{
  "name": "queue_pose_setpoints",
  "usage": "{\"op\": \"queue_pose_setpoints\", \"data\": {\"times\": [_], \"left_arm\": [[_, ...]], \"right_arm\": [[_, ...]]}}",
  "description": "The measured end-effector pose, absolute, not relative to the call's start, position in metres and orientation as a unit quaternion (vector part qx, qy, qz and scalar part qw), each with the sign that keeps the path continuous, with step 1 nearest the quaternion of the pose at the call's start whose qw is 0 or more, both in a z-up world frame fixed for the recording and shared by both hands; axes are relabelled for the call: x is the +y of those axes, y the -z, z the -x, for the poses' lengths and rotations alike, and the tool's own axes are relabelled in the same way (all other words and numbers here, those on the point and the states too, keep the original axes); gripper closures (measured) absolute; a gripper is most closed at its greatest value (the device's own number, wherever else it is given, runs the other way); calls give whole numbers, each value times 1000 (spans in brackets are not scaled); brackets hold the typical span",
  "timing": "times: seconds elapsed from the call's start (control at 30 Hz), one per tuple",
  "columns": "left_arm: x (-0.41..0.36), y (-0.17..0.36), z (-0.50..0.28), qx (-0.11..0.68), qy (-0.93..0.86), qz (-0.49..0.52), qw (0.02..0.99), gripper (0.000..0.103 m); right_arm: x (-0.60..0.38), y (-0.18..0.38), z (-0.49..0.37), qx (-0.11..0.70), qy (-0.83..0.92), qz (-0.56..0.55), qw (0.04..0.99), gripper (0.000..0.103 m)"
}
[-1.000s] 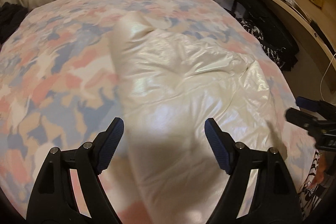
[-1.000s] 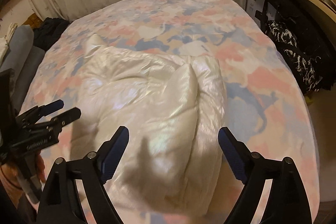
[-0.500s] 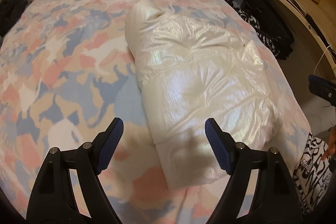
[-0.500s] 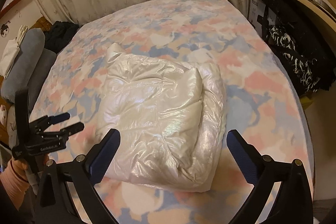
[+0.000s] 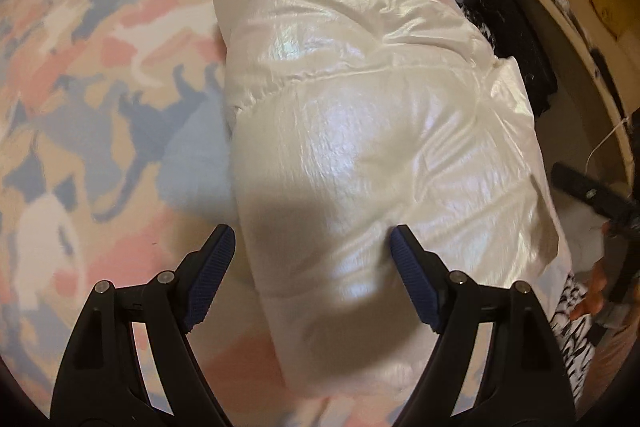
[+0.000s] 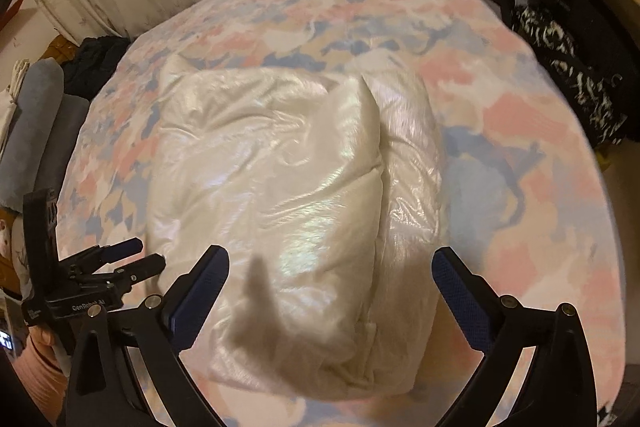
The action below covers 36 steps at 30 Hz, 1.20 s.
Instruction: Fold large clothes
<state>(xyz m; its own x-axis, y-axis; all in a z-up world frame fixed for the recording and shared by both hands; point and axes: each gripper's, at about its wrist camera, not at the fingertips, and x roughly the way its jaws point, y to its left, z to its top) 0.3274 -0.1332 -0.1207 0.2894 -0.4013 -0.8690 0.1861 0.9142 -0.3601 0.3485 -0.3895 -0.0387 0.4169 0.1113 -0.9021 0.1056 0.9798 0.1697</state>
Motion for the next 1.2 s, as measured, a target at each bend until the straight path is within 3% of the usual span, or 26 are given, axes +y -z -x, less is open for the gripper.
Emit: {"op": "queue_pose_setpoints", "data": {"times": [0.13, 0.2, 0.3, 0.77, 1.1, 1.2], "left_arm": [[-130, 133, -334, 563, 188, 123, 795, 16], [-129, 139, -336, 563, 184, 128, 796, 5], [-128, 148, -339, 563, 187, 141, 793, 0], [-132, 186, -348, 585, 251, 246, 731, 0], [-151, 193, -348, 581, 239, 253, 736, 1], [-162, 179, -332, 563, 232, 222, 761, 9]], "right_arm": [[-403, 74, -358, 559, 12, -101, 823, 1], [-418, 90, -360, 566, 3, -136, 813, 1], [-433, 111, -360, 571, -18, -188, 799, 0], [-473, 154, -356, 559, -114, -319, 757, 0], [-475, 153, -367, 535, -141, -340, 760, 1], [-463, 145, -357, 517, -152, -319, 780, 15]]}}
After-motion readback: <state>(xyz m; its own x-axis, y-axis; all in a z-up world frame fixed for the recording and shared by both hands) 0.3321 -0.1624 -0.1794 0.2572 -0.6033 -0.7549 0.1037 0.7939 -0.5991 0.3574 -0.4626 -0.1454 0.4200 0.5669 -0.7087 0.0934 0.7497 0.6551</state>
